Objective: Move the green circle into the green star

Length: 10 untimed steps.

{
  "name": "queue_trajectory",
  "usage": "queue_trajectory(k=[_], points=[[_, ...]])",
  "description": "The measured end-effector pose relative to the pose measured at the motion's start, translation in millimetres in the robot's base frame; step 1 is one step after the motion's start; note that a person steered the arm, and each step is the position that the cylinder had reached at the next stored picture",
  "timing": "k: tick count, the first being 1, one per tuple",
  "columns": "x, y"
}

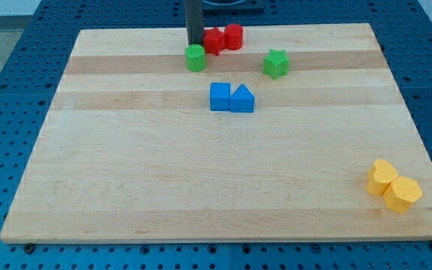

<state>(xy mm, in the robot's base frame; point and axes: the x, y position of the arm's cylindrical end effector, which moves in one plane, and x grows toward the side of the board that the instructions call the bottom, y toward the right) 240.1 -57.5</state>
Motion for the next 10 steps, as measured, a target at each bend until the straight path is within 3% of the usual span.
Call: queue_trajectory(k=[4, 10], points=[[8, -23], [90, -3]])
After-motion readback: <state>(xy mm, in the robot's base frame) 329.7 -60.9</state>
